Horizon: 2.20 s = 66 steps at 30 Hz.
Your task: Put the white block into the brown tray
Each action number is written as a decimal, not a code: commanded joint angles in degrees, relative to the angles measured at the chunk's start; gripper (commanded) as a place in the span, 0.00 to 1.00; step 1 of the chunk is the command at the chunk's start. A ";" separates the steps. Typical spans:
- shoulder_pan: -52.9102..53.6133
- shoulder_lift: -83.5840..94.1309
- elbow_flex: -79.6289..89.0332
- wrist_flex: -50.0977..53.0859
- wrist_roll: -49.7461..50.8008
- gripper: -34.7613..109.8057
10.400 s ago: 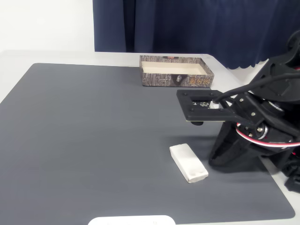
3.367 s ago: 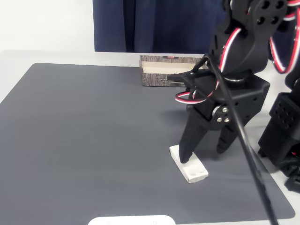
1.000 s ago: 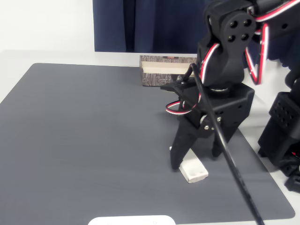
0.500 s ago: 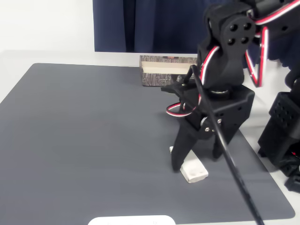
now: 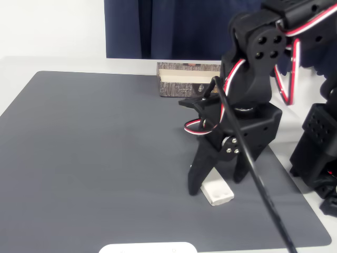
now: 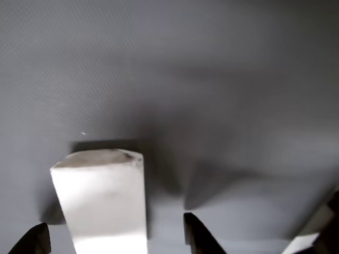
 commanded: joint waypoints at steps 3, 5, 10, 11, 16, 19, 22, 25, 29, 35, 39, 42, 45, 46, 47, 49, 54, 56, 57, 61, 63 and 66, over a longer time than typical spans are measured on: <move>-0.53 0.35 -0.44 -0.35 0.53 0.62; -0.62 0.35 -0.79 -0.35 0.53 0.61; -0.70 0.35 -0.97 -1.14 0.62 0.61; -0.62 0.35 -0.97 -1.41 0.70 0.61; -0.53 0.35 -0.88 -1.93 0.79 0.60; -0.62 0.26 -0.79 -1.93 0.79 0.58; -0.70 0.18 -0.79 -1.93 0.79 0.58; -0.62 0.26 -0.62 -2.29 0.88 0.58; -0.62 0.44 -0.18 -2.37 0.88 0.57; -0.62 0.44 0.26 -2.64 1.41 0.57; -0.62 0.53 0.35 -2.81 1.32 0.56; -0.62 0.53 0.35 -2.81 0.97 0.55; -0.79 0.44 0.44 -3.16 0.88 0.55; -0.88 0.44 0.53 -3.43 0.88 0.55; -0.97 0.44 0.53 -3.87 0.88 0.55; -1.05 0.44 0.53 -4.57 0.79 0.54; -1.23 0.44 0.44 -4.83 0.09 0.53; -1.23 0.53 0.35 -4.83 -0.09 0.53; -1.23 0.53 0.26 -4.83 -0.53 0.53; -1.23 0.70 0.00 -4.83 -0.70 0.53; -1.23 0.70 -0.09 -4.83 -0.70 0.53; -1.32 0.79 -0.09 -4.83 -0.62 0.53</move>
